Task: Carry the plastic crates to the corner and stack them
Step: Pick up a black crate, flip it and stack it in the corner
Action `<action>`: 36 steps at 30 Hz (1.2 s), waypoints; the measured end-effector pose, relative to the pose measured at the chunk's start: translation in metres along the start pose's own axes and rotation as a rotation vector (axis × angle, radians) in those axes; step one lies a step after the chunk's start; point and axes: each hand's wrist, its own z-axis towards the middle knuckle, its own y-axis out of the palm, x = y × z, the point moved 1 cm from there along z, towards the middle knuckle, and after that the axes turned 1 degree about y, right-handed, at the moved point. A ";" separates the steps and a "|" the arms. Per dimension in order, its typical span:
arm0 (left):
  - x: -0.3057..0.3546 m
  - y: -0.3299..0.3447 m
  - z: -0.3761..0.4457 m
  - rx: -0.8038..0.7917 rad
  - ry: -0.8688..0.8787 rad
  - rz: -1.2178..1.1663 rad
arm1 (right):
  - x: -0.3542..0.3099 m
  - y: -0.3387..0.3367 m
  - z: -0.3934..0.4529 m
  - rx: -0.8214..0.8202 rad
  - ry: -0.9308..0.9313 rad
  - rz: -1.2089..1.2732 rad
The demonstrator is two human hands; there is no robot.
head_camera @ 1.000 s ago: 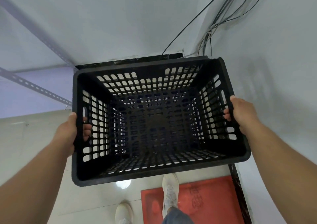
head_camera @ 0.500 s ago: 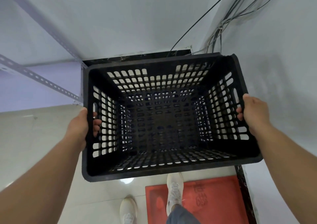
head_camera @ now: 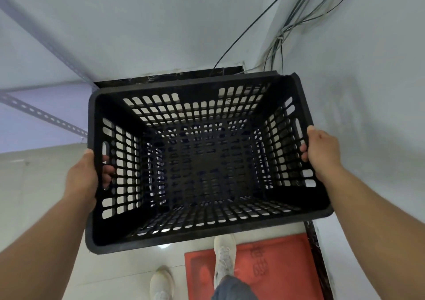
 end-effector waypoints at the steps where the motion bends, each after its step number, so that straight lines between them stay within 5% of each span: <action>1: 0.000 -0.001 0.001 0.001 0.004 0.003 | 0.003 0.000 -0.002 0.005 -0.001 -0.021; 25: -0.011 0.005 0.008 0.081 0.013 -0.002 | -0.004 0.003 0.020 0.059 -0.088 -0.211; 32: 0.004 0.004 -0.001 0.001 -0.090 0.121 | -0.017 0.002 0.016 0.021 -0.047 -0.374; 36: 0.013 -0.001 -0.003 0.084 -0.132 0.242 | -0.022 0.001 0.003 0.055 -0.001 -0.460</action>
